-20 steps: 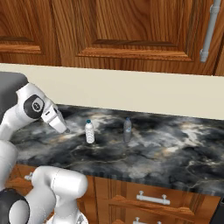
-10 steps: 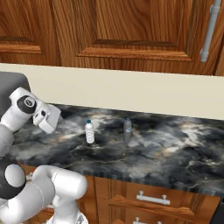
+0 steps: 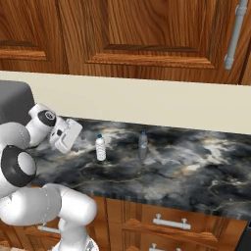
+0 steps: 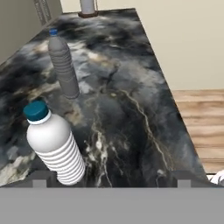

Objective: Take the bottled waters from the counter and place them in the freezer to freeze. Close the freezer door after placing the bottles.

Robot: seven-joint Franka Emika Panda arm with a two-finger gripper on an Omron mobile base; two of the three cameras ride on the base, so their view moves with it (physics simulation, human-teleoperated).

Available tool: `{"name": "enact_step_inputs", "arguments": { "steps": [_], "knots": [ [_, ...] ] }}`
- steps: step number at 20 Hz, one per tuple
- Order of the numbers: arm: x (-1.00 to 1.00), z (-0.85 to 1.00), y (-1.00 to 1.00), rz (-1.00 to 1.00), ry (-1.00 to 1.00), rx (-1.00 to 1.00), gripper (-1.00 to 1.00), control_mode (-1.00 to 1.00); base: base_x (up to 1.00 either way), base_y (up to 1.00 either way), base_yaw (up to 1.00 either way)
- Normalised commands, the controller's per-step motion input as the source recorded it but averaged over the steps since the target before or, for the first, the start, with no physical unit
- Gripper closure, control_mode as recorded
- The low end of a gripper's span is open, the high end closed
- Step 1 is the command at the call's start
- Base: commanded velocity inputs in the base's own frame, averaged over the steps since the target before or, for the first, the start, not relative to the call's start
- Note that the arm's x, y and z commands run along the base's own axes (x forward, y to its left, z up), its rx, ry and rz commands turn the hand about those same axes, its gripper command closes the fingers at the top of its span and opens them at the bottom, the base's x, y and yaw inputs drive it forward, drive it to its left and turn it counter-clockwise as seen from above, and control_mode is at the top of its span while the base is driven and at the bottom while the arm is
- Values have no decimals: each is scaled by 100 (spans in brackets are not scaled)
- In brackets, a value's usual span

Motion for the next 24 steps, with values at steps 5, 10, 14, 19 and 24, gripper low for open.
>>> {"name": "enact_step_inputs", "arguments": {
  "steps": [5, 10, 14, 19, 24],
  "knots": [
    [26, -14, -27, -10, 8, 0, -100, -100, 0, 0, 0],
    [18, -11, -2, -2, 0, 0, -100, -100, 0, 0, 0],
    [21, -3, 0, 0, 0, 0, -100, -100, 0, 0, 0],
    [29, -9, 0, 0, 0, 0, -100, -100, 0, 0, 0],
    [19, -12, 0, 0, 0, 0, -100, -100, 0, 0, 0]
  ]
}}
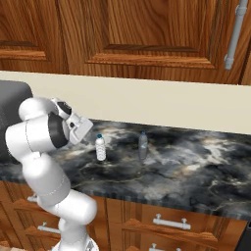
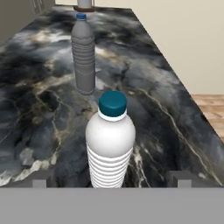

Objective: Take the bottled waters from the counter and place them in the freezer to freeze. Close the freezer door after placing the bottles.

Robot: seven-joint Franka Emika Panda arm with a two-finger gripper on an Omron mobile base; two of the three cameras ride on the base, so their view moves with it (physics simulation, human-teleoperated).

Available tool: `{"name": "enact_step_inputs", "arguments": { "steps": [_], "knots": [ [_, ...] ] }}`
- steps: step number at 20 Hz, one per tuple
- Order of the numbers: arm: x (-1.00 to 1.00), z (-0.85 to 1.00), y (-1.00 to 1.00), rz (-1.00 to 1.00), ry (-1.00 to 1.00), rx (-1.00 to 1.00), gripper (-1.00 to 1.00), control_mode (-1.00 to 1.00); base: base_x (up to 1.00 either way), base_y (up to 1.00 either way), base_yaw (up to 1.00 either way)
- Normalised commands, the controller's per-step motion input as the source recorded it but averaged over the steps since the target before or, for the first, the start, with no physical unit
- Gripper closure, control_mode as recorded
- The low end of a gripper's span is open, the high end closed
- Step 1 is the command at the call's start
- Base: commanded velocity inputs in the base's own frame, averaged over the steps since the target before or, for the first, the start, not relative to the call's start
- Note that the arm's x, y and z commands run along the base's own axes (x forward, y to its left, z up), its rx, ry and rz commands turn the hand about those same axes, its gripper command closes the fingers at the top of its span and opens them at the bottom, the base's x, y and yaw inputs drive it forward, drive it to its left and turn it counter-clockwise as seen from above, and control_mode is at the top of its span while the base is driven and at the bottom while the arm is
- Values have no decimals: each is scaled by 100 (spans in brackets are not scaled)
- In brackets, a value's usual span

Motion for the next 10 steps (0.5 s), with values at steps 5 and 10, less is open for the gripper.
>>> {"name": "enact_step_inputs", "arguments": {
  "steps": [5, 10],
  "knots": [
    [3, -11, -1, -1, 0, 0, -100, -100, 0, 0, 0],
    [0, -9, -16, -5, 0, 0, -100, -100, 0, 0, 0]
  ]
}}
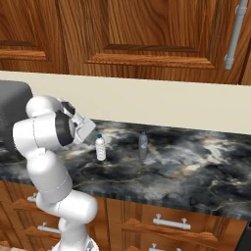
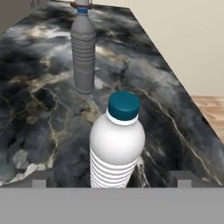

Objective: Take the bottled waters from the counter and place them in the freezer to freeze. Close the freezer door after placing the bottles.

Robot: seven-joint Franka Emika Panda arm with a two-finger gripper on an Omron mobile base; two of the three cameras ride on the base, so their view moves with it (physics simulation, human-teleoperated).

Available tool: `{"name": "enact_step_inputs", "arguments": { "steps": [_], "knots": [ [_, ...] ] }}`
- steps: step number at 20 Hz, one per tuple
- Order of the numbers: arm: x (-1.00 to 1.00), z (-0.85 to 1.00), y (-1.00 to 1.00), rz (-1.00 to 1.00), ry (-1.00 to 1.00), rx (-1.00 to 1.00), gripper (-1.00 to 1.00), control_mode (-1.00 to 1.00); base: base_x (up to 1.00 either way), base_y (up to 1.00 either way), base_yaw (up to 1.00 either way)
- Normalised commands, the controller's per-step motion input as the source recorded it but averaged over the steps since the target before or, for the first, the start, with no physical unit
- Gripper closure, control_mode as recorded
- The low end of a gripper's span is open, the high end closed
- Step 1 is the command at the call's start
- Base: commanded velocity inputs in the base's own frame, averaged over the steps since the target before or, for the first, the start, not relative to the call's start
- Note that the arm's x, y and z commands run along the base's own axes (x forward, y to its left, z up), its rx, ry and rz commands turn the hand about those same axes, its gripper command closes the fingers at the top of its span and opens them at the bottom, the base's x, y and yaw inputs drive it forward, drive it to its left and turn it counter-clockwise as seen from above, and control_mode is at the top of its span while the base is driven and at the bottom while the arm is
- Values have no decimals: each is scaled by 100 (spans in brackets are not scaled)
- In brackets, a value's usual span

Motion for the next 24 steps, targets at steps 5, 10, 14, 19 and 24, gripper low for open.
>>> {"name": "enact_step_inputs", "arguments": {
  "steps": [5, 10, 14, 19, 24],
  "knots": [
    [0, -12, -19, -2, 0, 0, -100, -100, 0, 0, 0],
    [0, -12, -11, -1, 0, 0, -100, -100, 0, 0, 0],
    [0, -11, -21, -2, 0, 0, -100, -100, 0, 0, 0],
    [0, -7, -16, -2, 0, 0, -100, -100, 0, 0, 0],
    [0, -4, -7, 0, 0, 0, -100, -100, 0, 0, 0]
  ]
}}
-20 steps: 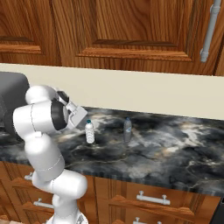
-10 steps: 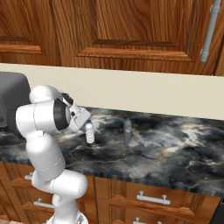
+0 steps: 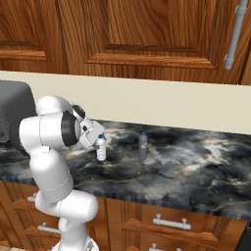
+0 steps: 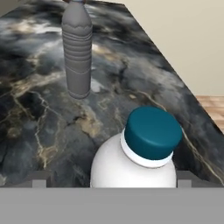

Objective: Take the bottled waters from the counter and place them in the freezer to freeze. Close the freezer door after placing the bottles.

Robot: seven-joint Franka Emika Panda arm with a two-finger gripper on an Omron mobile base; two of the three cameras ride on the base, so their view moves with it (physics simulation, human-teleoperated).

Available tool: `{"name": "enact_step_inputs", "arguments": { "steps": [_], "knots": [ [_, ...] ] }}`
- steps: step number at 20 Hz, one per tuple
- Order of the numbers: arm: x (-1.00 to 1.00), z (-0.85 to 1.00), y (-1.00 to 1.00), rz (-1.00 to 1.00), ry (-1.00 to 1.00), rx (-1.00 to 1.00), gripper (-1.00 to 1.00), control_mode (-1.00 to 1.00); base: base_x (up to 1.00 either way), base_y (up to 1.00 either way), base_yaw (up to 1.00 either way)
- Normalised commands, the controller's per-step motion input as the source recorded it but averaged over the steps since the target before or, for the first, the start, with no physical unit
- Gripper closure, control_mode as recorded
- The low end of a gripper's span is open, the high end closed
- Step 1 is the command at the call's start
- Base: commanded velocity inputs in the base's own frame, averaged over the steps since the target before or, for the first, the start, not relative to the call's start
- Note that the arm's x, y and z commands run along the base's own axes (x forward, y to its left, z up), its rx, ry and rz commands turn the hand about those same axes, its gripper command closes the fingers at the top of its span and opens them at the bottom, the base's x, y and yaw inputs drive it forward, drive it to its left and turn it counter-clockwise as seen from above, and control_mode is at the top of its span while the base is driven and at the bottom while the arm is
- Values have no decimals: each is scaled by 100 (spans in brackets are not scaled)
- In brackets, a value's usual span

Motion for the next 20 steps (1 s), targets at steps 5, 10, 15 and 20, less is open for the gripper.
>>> {"name": "enact_step_inputs", "arguments": {
  "steps": [5, 10, 15, 20],
  "knots": [
    [0, -1, 0, 0, 0, 0, -100, -100, 0, 0, 0],
    [0, 0, 0, 0, 0, 0, 100, -100, 0, 0, 0],
    [0, 0, 0, 0, 0, 0, 100, -100, 0, 0, 0],
    [-23, 21, -3, 0, 0, 0, 100, -100, 0, 0, 0]
  ]
}}
